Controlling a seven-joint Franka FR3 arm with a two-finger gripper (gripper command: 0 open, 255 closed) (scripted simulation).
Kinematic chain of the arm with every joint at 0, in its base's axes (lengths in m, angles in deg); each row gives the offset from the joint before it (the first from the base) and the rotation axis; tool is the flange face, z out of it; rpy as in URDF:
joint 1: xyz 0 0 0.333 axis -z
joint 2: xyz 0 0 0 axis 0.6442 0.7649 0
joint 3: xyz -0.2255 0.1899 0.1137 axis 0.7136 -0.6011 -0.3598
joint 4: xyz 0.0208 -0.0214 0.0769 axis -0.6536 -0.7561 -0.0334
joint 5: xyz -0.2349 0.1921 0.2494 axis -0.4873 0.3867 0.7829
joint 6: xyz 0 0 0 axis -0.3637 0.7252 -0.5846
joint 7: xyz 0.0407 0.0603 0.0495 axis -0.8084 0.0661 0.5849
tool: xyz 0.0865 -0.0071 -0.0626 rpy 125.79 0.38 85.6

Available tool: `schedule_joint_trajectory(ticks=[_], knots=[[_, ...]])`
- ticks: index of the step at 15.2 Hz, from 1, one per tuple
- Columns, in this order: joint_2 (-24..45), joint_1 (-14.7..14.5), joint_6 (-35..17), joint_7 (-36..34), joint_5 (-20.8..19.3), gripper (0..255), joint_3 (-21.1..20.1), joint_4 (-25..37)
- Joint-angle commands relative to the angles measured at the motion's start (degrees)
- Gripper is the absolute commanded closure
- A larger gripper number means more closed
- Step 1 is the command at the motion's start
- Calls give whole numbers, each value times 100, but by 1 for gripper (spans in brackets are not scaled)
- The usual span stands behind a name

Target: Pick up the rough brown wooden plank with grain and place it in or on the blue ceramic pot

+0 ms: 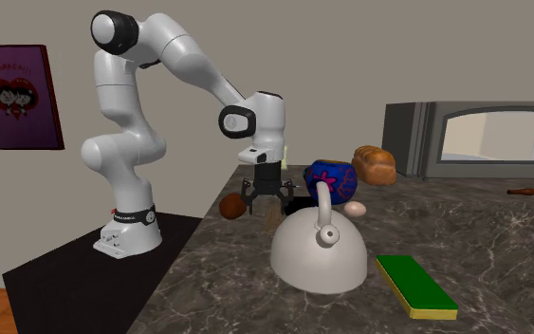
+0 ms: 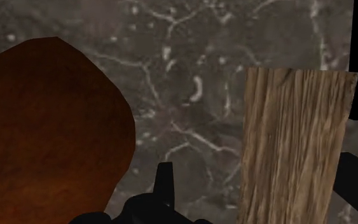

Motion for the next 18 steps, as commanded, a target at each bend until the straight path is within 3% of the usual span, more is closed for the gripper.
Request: schedule_joint_trajectory(ticks=[1, 2, 3, 12, 13, 16, 18], knots=[[1, 0, -2, 0, 0, 0, 0, -1], [0, 0, -1, 0, 0, 0, 0, 0], [0, 0, -1, 0, 0, 255, 0, 0], [1, 0, -1, -1, 0, 255, 0, 0], [1, 0, -1, -1, 0, 0, 0, 0], [-322, 162, 703, 394, 289, 0, 257, 193], [-310, 179, 711, 432, 312, 0, 289, 185]])
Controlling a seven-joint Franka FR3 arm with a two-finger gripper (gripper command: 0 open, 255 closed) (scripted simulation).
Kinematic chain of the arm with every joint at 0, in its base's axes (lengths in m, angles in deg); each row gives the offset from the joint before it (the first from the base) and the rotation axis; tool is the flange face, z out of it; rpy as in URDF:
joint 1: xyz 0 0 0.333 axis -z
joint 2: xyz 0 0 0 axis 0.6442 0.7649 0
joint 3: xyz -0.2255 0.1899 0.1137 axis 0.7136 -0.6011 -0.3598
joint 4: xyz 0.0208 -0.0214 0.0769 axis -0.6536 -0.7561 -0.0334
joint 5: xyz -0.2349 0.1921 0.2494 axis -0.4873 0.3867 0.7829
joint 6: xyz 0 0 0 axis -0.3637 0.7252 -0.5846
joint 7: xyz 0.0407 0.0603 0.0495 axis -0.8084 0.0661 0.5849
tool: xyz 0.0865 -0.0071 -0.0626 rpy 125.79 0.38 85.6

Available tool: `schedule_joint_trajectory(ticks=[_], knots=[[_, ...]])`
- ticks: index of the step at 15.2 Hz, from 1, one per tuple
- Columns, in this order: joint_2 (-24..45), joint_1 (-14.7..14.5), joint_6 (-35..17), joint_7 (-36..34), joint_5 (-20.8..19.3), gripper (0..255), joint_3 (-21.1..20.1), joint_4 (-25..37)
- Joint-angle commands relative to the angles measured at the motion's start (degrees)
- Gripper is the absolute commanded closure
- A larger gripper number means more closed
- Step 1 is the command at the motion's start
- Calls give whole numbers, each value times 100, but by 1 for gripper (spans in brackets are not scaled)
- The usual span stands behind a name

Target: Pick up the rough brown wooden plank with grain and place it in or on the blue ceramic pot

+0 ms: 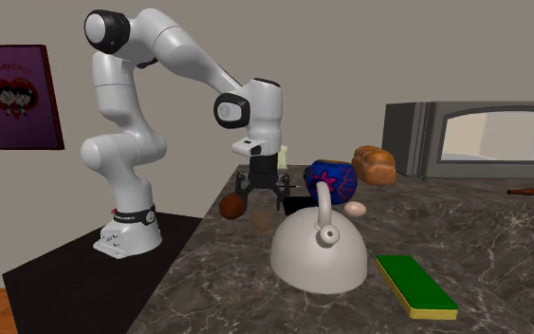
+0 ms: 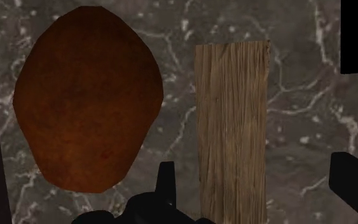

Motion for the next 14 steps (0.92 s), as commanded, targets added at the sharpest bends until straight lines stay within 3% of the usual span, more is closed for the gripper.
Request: schedule_joint_trajectory(ticks=[1, 6, 14], knots=[[39, 10, -41, 28, 24, 0, 16, -31], [331, 1, -517, -5, -9, 0, -15, -218], [331, 1, -516, -5, -9, 0, -14, -217]])
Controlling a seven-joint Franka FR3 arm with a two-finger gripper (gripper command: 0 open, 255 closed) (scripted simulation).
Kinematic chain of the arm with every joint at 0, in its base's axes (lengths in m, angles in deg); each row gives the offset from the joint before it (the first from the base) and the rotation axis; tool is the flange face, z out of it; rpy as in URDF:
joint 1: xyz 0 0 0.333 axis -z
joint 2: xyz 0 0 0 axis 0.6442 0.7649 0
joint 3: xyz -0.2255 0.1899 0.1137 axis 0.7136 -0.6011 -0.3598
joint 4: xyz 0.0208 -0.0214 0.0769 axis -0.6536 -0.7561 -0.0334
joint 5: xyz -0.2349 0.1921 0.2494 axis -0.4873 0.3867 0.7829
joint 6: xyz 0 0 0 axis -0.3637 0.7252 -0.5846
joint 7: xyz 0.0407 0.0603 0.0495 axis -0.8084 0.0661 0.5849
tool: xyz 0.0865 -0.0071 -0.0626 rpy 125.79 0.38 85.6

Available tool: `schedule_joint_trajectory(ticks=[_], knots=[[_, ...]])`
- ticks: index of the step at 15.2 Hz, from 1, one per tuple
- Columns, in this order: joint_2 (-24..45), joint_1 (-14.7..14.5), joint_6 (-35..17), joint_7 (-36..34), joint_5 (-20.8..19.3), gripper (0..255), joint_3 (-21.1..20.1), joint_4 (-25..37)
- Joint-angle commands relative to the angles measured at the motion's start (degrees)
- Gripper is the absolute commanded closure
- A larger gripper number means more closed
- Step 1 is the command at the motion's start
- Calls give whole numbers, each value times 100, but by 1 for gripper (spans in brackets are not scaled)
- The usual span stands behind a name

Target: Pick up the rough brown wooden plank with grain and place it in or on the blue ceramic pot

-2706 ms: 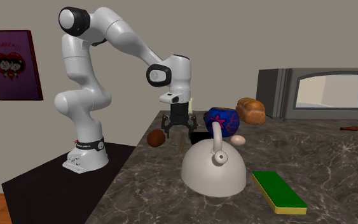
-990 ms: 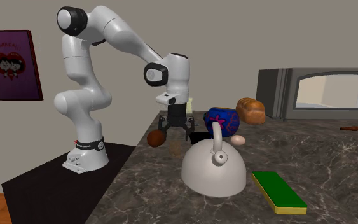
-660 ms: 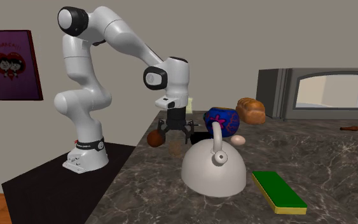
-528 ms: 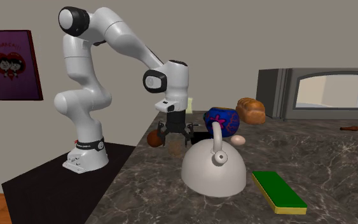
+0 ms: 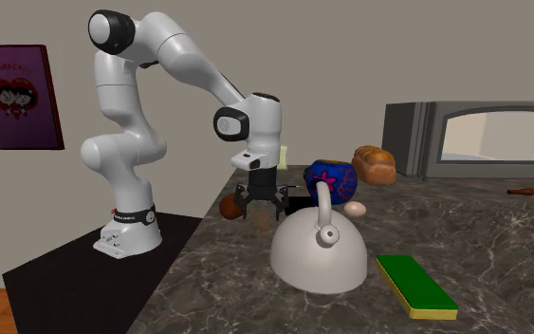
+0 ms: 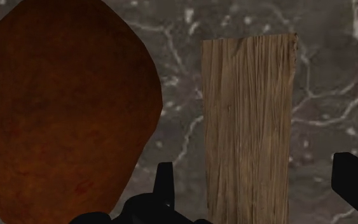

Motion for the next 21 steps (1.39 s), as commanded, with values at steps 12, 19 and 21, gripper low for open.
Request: schedule_joint_trajectory(ticks=[12, 19, 21], knots=[[-123, -1, 169, 10, 20, 255, 6, 48], [-501, -2, 762, 30, 65, 255, 35, 267], [-596, -2, 930, 33, 74, 255, 44, 340]])
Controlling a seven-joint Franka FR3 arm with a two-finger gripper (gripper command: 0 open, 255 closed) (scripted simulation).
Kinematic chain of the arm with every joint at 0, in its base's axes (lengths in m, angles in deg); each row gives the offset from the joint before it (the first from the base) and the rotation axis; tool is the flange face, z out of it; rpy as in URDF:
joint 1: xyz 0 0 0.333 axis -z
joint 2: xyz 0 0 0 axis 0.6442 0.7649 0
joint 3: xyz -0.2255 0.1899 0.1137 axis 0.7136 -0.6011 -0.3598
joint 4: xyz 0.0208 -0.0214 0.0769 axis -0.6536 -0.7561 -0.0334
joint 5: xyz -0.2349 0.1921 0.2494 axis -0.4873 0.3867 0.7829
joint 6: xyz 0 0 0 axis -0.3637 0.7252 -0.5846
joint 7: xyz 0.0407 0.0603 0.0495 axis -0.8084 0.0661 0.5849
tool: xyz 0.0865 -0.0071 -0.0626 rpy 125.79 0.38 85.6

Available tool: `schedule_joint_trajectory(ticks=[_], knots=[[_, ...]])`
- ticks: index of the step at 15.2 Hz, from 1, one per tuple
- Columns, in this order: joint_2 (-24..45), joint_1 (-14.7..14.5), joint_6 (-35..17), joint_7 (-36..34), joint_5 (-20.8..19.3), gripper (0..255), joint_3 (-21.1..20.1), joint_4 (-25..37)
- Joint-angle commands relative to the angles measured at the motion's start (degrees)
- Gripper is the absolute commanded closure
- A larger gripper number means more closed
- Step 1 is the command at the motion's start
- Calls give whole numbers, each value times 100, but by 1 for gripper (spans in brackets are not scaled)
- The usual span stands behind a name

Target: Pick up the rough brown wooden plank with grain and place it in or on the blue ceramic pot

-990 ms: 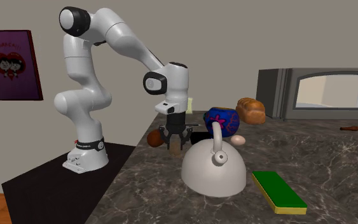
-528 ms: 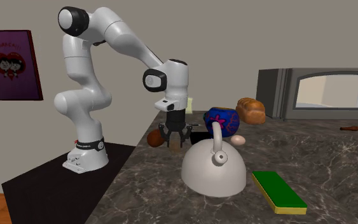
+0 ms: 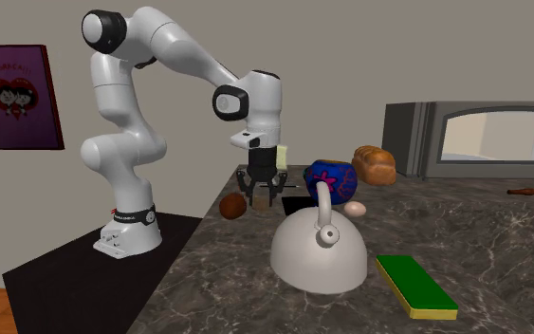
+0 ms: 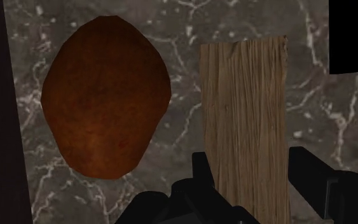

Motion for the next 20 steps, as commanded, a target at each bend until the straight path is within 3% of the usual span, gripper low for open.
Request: schedule_joint_trajectory(ticks=[1, 20], knots=[[-93, -5, 168, -8, 10, 255, 3, 74], [-683, 9, 1711, -28, 18, 255, 99, 1031]])
